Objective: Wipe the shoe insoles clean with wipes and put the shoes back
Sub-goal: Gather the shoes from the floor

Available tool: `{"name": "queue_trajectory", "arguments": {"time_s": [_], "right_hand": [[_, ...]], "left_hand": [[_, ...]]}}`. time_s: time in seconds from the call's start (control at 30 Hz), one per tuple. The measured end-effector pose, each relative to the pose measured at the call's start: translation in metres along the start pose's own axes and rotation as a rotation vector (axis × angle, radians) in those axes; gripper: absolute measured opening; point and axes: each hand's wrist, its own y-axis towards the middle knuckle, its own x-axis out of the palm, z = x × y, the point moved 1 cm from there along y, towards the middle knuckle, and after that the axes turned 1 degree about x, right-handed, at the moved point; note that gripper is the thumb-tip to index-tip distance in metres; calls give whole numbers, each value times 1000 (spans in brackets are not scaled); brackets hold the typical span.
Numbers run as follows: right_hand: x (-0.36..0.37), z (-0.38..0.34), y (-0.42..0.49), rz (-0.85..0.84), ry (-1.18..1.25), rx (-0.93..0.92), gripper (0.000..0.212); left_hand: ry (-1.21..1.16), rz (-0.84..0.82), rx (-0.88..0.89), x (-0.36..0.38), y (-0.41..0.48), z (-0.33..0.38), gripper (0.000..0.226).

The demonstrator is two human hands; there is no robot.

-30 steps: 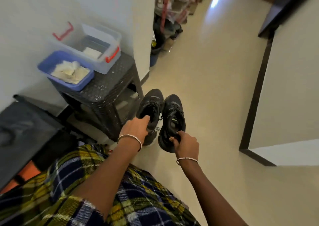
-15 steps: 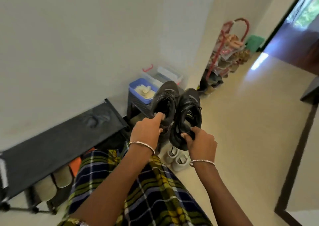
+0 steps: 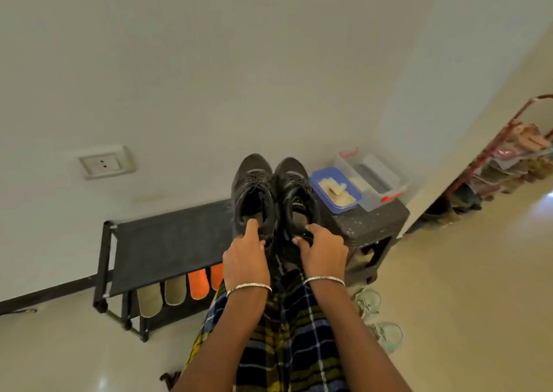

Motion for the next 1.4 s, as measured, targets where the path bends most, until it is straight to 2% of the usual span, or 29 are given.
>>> {"name": "queue_trajectory", "arguments": {"time_s": [0.17, 0.3, 0.47, 0.73, 1.2, 1.3, 1.4], "right_hand": [[59, -6, 37, -144, -2, 36, 32], [92, -7, 66, -236, 21, 91, 30], [124, -14, 96, -283, 2, 89, 26], [156, -16, 105, -335, -35, 229, 29], [149, -6, 106, -328, 19, 241, 37], [146, -1, 107, -378, 97, 246, 37], [137, 7, 105, -399, 233, 261, 48]], "left_hand": [[13, -52, -137, 31, 25, -27, 21], [5, -164, -217, 57, 50, -43, 22], [15, -221, -311, 80, 83, -54, 20], [88, -349, -369, 111, 90, -60, 30], [122, -363, -346, 111, 84, -68, 27], [131, -380, -323, 108, 83, -69, 28], [184, -365, -291, 100, 78, -63, 34]]}}
